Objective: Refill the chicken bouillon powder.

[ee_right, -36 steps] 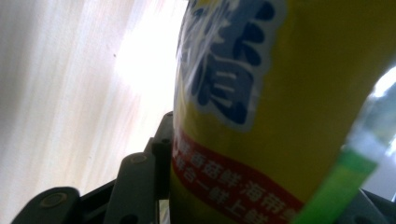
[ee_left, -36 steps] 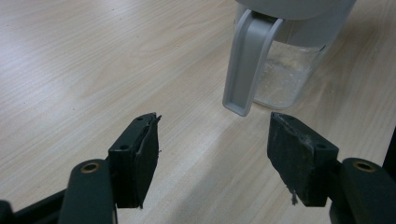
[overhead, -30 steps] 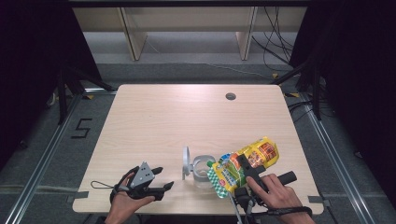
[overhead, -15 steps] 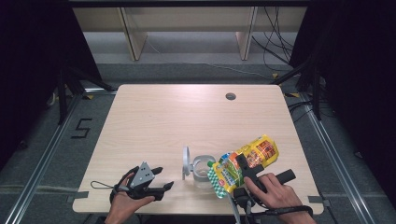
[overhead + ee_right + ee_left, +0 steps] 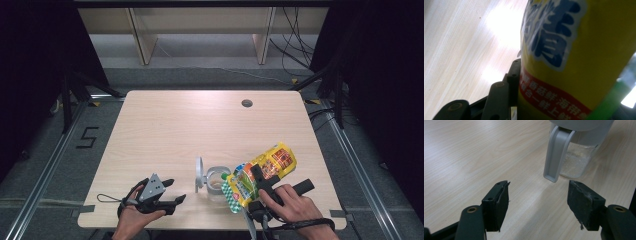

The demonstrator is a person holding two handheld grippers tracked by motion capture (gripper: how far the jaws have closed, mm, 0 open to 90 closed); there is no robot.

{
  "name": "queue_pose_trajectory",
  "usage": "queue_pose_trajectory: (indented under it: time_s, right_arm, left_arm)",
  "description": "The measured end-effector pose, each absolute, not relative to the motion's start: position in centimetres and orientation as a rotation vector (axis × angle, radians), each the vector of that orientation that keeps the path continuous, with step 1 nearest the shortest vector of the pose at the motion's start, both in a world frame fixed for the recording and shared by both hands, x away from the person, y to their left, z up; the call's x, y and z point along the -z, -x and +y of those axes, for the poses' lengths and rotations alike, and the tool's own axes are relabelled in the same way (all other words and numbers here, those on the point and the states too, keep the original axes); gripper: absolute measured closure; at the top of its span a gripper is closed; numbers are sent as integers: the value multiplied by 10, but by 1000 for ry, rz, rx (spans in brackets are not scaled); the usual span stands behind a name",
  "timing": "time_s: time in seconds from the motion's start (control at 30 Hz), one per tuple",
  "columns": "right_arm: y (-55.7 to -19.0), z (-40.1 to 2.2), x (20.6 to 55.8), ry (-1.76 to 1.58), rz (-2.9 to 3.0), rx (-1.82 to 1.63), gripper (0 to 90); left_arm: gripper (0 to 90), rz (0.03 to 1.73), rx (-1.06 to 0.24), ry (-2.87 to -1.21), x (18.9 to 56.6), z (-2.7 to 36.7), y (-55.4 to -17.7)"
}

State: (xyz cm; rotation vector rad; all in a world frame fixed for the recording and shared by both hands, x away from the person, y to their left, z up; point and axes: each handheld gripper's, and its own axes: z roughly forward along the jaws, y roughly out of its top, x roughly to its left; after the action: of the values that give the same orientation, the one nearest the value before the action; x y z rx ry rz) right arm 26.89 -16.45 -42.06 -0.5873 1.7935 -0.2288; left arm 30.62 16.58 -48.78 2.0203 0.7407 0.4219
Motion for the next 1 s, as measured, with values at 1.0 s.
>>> queue_pose_trajectory:
  time_s: [1.0]
  right_arm:
    - [-270,-159,421,655,1771,250,597]
  left_arm:
    - [303,758,-416,-2020,489,165,-306]
